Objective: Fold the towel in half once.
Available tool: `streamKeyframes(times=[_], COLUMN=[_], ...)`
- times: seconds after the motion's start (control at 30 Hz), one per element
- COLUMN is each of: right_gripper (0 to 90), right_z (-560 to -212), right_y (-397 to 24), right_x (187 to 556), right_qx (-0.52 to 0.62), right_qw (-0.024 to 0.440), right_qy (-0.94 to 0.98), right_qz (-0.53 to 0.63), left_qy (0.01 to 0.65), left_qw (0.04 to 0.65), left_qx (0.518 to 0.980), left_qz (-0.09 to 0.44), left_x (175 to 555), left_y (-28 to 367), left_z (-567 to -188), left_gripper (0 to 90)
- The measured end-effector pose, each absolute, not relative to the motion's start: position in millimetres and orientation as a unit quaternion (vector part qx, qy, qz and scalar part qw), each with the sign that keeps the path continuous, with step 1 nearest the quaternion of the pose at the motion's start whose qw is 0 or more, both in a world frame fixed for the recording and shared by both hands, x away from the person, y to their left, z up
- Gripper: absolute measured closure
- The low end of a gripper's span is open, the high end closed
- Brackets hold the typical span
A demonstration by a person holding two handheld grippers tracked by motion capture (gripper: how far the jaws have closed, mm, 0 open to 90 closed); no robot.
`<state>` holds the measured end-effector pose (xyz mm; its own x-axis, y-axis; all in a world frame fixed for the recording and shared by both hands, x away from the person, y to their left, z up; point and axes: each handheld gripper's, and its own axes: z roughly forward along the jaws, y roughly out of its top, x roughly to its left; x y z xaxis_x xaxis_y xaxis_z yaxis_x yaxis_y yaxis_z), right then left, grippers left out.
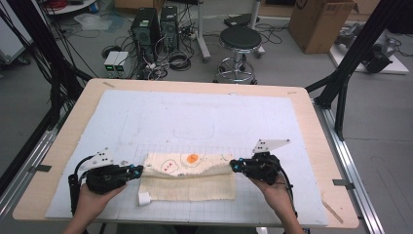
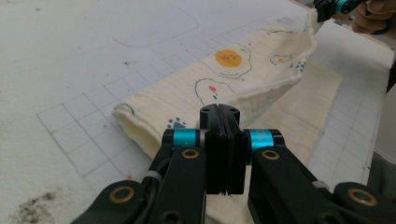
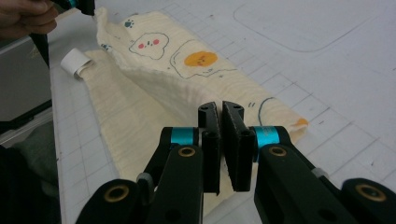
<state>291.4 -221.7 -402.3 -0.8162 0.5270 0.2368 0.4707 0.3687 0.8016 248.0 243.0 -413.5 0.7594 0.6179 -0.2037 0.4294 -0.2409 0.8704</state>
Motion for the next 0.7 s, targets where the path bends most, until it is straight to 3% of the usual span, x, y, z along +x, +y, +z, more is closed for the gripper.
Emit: streamKeyframes(times=[0.7], right_gripper=[86.0], right_z=[-424.3], right_y=[-220.0], right_x=[264.8], right_qx=[0.296], right_qw=[0.012], right_qy=[0.841], right_qz=[0.453], left_qy=[0.323], left_qw=[0.5], left_qx=[0.8], left_qz=[0.081], left_x=[227.9], left_y=[242.7], left_z=[-430.4], left_gripper=[88.6])
